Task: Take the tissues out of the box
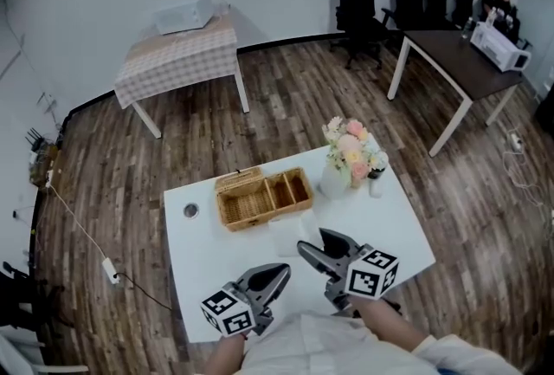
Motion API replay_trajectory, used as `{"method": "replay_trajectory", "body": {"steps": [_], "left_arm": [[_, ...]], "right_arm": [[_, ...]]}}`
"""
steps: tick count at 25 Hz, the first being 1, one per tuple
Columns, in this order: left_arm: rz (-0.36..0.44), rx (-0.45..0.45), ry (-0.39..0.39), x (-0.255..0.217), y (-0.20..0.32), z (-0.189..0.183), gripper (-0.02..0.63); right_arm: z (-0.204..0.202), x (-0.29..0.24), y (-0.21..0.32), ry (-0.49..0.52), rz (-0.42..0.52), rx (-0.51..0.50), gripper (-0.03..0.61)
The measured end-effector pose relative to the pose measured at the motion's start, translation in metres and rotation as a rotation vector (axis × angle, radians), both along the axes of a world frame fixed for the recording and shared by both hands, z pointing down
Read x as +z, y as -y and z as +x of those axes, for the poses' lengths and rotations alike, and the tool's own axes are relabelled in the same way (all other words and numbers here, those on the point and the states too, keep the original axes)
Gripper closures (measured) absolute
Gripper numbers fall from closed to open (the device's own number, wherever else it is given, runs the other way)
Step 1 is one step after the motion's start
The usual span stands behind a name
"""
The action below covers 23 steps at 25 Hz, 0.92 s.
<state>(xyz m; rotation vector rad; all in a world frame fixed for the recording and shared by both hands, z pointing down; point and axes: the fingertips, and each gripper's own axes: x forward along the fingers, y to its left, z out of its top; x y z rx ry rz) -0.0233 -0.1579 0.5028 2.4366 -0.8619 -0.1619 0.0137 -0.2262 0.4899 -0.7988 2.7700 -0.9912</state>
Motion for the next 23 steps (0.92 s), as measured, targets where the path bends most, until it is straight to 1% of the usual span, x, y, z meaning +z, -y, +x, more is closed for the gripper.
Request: {"method": "replay_trajectory", "body": {"steps": [5,8,12,17,23], "left_arm": [[0.011,-0.003,0.014,-0.003,0.005,-0.005,0.614],[0.009,-0.008,0.007,-0.005,0.007,-0.008,0.614],[0.002,0.005,0.011,-0.004,0.004,-0.004,0.614],[0.006,0.011,-0.006,0.0,0.003,-0.004,0.613],[0.0,0.033,0.003,0.001,0.002,-0.003,0.614]], "right_arm": [[-0.005,-0.002,0.002,-0.01,0.009,-0.008,0.325],[-0.007,-0.001,0.001,-0.01,0.001,-0.013,0.325],[-0.005,0.004,-0.002,-0.006,-0.017,-0.013,0.325],[-0.006,0.005,-0.004,0.001,-0.03,-0.004,0.325],[-0.008,0.011,-0.005,-0.003,-0.043,0.006,0.325]]}}
